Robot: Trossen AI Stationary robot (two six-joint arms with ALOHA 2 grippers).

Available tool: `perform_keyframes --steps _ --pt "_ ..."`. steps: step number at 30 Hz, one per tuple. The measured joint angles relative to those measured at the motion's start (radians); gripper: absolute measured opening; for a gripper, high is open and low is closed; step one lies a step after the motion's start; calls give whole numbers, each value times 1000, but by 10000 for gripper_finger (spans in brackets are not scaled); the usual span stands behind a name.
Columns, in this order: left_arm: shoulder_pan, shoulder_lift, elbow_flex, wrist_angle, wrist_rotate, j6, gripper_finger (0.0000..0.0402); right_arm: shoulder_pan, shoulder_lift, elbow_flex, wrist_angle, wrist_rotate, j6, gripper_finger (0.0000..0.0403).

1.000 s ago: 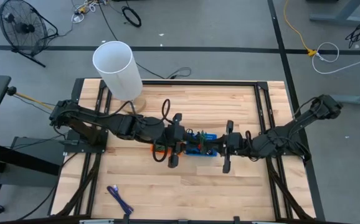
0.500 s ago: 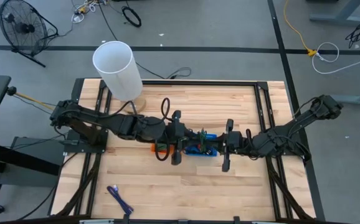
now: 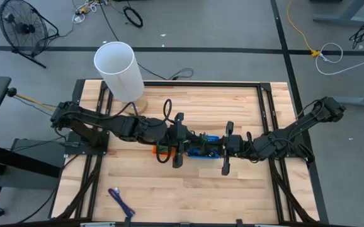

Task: Pick & Place USB Port
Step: Put the green charger cable into the orange bin

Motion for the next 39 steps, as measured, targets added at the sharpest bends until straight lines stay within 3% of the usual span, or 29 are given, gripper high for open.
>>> perform_keyframes --steps 9,15,25,28,34,39 --pt "9 25 0 28 -14 21 90 -6 0 0 -1 3 2 0" --pt "16 47 1 37 -13 46 18 -5 2 -3 -23 3 4 0" --pt "17 37 1 -12 -56 65 17 -7 3 -1 -68 13 15 24" --pt "18 25 0 -82 -70 65 17 -7 4 -1 -100 13 54 42" --pt "27 17 -1 -288 -208 43 16 -6 4 1 -109 6 54 84" --pt "43 18 -1 -503 -218 -57 16 -5 4 1 -116 12 53 112"
